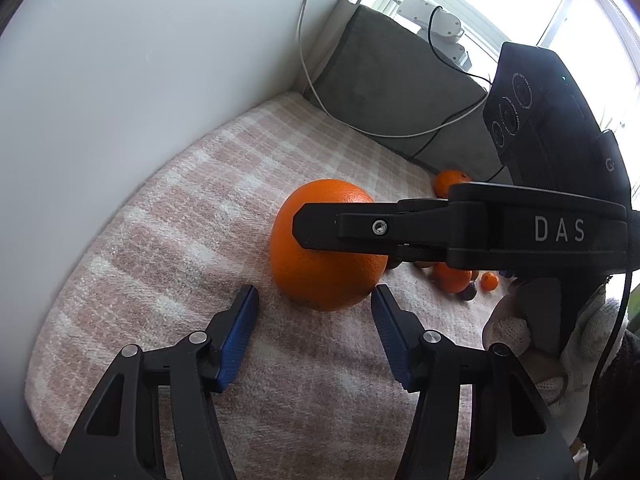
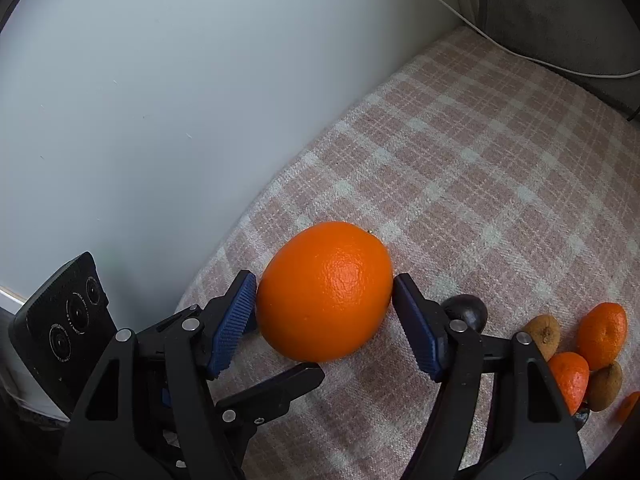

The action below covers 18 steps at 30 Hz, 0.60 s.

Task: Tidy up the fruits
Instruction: 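Close both grippers around the large orange and lift it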

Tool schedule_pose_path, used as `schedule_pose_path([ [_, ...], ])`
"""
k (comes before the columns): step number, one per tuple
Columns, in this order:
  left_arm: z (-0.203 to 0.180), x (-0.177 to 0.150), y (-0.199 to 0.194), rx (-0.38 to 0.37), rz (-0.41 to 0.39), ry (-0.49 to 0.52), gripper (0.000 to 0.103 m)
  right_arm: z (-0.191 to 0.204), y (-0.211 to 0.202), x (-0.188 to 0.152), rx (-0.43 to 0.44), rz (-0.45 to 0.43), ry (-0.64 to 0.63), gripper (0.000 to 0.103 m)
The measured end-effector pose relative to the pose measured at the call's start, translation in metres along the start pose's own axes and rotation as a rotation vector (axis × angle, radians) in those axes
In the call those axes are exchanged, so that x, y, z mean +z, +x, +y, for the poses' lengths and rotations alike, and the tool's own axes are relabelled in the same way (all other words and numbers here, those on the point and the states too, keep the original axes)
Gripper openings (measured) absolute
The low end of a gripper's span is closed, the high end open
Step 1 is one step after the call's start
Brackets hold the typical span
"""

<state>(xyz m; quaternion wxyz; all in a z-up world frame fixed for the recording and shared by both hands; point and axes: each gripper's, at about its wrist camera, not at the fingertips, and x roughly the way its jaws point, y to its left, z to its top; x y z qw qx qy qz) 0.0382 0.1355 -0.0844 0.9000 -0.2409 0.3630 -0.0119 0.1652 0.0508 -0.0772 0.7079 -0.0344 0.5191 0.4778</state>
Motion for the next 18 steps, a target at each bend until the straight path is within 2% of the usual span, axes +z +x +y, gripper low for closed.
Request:
schedule_pose_path([
  [3,-0.001,0.000,0.002,-0.001,0.001,-0.006,0.056,0.001,0.001,0.000,-0.002,-0.003,-0.003,0.073],
  [6,-0.005,0.000,0.004,-0.002,0.006,0.006,0.049,0.005,0.001,-0.001,-0.014,-0.008,-0.020,0.073],
  [18,-0.021,-0.001,-0.004,0.015,-0.004,0.045,0.049,0.003,-0.021,-0.012,-0.004,-0.045,0.006,0.072],
])
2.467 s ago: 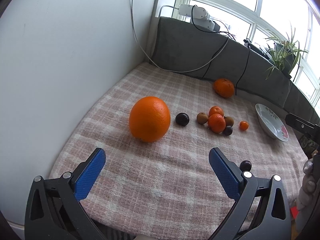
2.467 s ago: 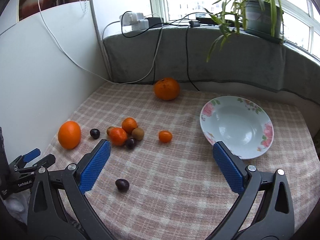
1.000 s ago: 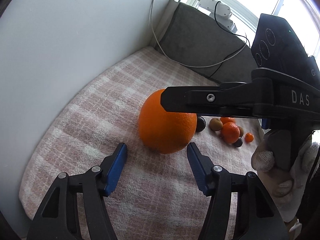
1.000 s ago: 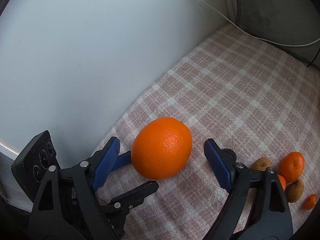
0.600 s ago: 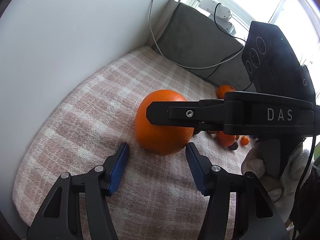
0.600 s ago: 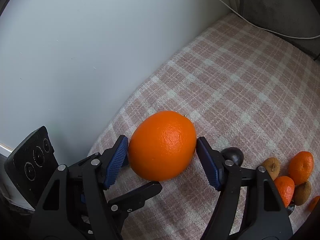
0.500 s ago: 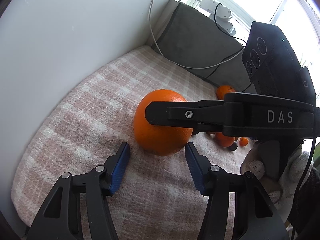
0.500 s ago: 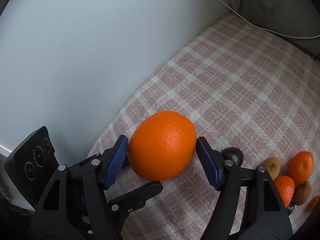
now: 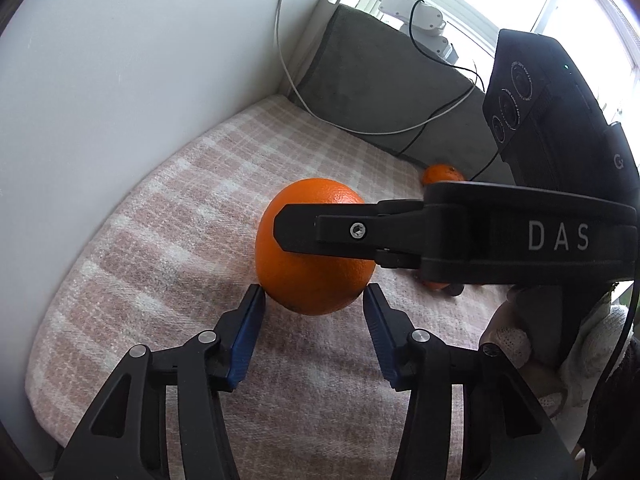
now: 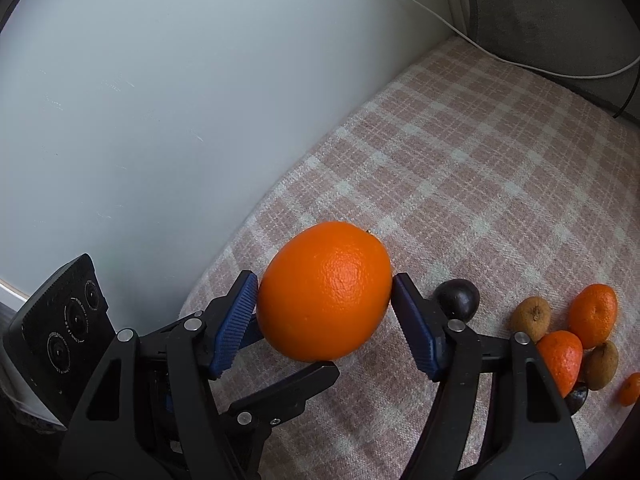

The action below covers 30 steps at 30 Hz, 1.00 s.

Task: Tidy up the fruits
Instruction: 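Close both grippers around the large orange and lift it, then carry the large orange into the white floral bowl and open both grippers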

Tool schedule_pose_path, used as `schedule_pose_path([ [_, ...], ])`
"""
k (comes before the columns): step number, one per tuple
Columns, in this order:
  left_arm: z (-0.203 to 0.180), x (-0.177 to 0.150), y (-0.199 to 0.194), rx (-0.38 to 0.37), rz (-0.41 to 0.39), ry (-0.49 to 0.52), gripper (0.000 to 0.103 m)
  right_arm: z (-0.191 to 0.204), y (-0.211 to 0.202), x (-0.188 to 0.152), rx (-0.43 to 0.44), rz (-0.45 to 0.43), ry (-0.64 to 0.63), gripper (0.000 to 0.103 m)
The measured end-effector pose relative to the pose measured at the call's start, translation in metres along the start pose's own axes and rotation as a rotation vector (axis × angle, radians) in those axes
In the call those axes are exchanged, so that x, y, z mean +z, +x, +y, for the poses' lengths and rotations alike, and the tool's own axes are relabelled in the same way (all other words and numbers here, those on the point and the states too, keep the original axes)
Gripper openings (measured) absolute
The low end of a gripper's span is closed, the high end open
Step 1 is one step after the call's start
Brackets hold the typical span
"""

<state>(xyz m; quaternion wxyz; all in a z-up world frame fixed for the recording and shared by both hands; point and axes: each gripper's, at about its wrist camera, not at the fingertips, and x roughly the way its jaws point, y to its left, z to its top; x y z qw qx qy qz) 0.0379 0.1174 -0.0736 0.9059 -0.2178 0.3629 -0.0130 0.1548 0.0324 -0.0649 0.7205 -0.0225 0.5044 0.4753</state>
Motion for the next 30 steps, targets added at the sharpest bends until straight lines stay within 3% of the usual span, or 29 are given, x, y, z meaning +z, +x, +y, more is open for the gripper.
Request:
schedule_pose_path([
  [19,-0.077,-0.004,-0.002,-0.061,0.009,0.137,0.049,-0.037,-0.087,-0.044,-0.036,-0.153,0.089,0.072],
  [30,-0.152,-0.010,0.017,-0.135,0.039,0.263,0.049,-0.086,-0.150,-0.084,-0.074,-0.263,0.203,0.072],
])
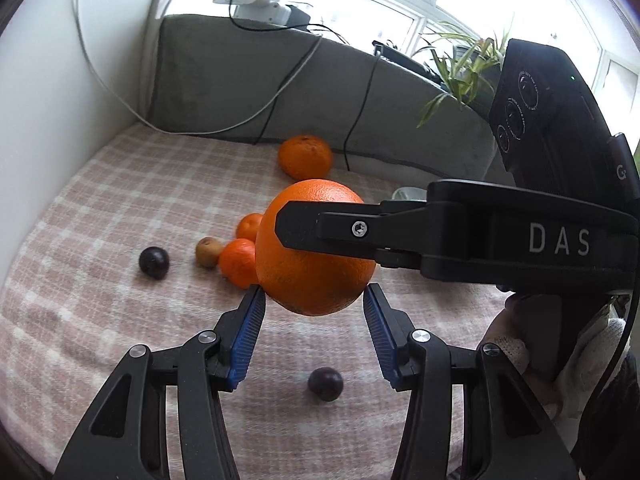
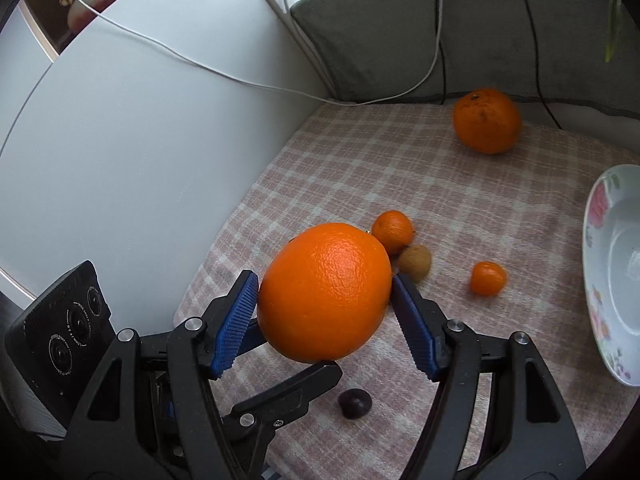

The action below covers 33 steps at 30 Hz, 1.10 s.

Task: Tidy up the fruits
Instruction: 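Carry the large orange into the white floral bowl and open both grippers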

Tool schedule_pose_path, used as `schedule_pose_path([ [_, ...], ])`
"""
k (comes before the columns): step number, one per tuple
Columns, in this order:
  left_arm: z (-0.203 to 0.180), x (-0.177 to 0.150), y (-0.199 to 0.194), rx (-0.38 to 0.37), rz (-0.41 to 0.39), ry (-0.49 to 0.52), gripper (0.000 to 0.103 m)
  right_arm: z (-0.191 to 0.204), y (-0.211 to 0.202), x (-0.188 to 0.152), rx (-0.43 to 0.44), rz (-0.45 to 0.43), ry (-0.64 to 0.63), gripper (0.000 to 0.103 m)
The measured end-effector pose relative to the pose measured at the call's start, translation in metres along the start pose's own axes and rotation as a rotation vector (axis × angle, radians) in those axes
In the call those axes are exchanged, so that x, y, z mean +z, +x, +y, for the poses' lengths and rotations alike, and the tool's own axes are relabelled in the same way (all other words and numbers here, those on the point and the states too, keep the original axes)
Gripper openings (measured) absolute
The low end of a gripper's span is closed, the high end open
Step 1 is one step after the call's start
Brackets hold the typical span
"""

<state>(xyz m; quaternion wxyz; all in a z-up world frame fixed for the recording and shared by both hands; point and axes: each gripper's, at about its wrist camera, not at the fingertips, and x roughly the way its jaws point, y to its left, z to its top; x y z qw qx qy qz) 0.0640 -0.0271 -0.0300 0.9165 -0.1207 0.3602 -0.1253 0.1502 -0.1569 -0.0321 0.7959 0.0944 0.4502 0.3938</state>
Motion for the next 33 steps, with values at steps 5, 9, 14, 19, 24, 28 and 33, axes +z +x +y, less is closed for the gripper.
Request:
schedule_pose_path([
  [5,-0.030,0.008,0.013,-0.049,0.013,0.058,0.049,-0.026,-0.029,-0.004,-0.041,-0.052,0.043,0.072],
  [9,-0.060,0.012,0.028,-0.089,0.028,0.103,0.050,-0.049,-0.056,-0.008,-0.079,-0.090,0.074,0.072],
  [14,-0.093,0.013,0.046,-0.129,0.055,0.158,0.050,-0.080,-0.083,-0.016,-0.114,-0.128,0.132,0.072],
  [19,-0.122,0.012,0.065,-0.160,0.090,0.206,0.050,-0.110,-0.104,-0.026,-0.138,-0.150,0.196,0.072],
  [24,-0.146,0.012,0.081,-0.171,0.118,0.241,0.050,-0.135,-0.117,-0.033,-0.155,-0.162,0.245,0.072],
  [28,-0.157,0.012,0.093,-0.177,0.141,0.262,0.049,-0.148,-0.123,-0.035,-0.169,-0.166,0.275,0.072],
  [33,-0.168,0.012,0.102,-0.177,0.159,0.279,0.049,-0.160,-0.126,-0.034,-0.191,-0.176,0.295,0.071],
])
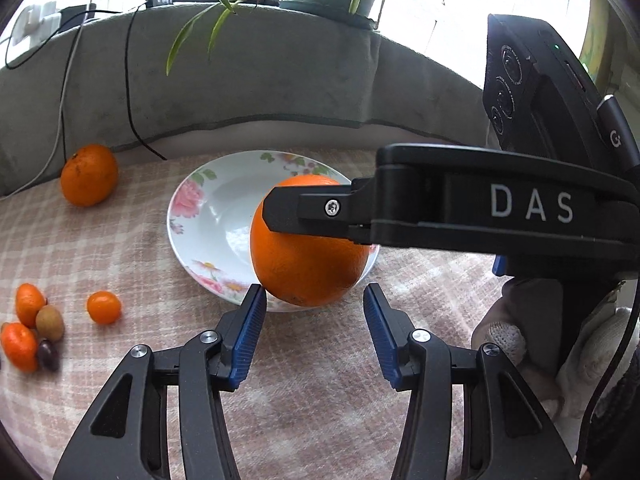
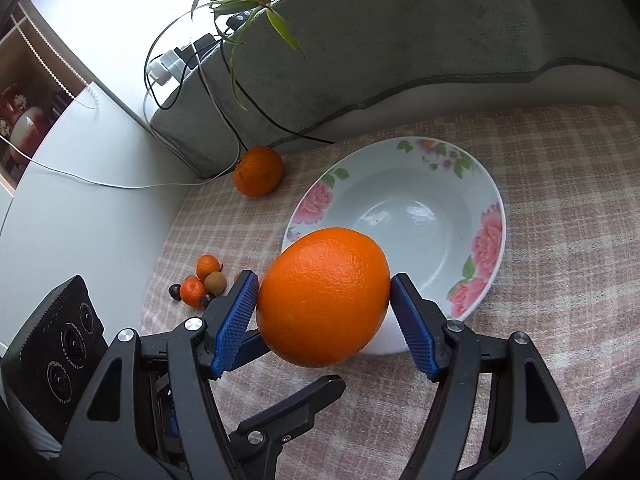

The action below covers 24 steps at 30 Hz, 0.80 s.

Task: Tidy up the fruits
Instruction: 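Carry the large orange into the white floral bowl and open both grippers, then withdraw both grippers from the bowl toward the fruit cluster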

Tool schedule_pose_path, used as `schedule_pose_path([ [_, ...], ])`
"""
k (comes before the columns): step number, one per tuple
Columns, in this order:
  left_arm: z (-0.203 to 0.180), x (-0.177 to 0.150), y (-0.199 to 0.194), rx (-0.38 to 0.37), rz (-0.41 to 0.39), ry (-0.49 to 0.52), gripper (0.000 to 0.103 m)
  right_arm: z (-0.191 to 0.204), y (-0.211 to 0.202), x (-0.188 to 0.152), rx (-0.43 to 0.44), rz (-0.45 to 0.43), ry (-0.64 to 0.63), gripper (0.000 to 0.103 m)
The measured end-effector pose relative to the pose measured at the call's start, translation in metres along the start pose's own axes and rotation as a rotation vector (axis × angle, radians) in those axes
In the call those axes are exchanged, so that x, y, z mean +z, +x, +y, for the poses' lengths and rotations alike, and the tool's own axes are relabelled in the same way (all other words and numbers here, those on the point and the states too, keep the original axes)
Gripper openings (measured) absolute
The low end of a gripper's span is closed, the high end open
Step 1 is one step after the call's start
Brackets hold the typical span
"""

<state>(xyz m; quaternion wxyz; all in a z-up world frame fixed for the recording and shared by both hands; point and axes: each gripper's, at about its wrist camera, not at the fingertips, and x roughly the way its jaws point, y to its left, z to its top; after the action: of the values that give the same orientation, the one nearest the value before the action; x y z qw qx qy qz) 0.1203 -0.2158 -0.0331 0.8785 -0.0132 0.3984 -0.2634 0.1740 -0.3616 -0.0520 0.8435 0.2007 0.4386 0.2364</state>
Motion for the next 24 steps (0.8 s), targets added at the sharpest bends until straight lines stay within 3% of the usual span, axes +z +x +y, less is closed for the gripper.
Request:
schedule_pose_path([
  [11,0.000,0.002,-0.007,0.003,-0.015,0.004,0.049,-0.009,-0.041,0.011,-0.040,-0.142,0.001,0.072],
  [18,0.006,-0.003,-0.023,0.005,-0.038,-0.009,0.050,-0.015,-0.043,0.005,-0.088,-0.159,0.015,0.078],
  [21,0.012,-0.005,-0.029,0.014,-0.046,-0.017,0.060,-0.013,-0.042,0.003,-0.114,-0.165,0.011,0.079],
  [24,0.017,-0.006,-0.036,0.027,-0.056,-0.020,0.063,-0.012,-0.046,0.000,-0.137,-0.183,-0.003,0.082],
])
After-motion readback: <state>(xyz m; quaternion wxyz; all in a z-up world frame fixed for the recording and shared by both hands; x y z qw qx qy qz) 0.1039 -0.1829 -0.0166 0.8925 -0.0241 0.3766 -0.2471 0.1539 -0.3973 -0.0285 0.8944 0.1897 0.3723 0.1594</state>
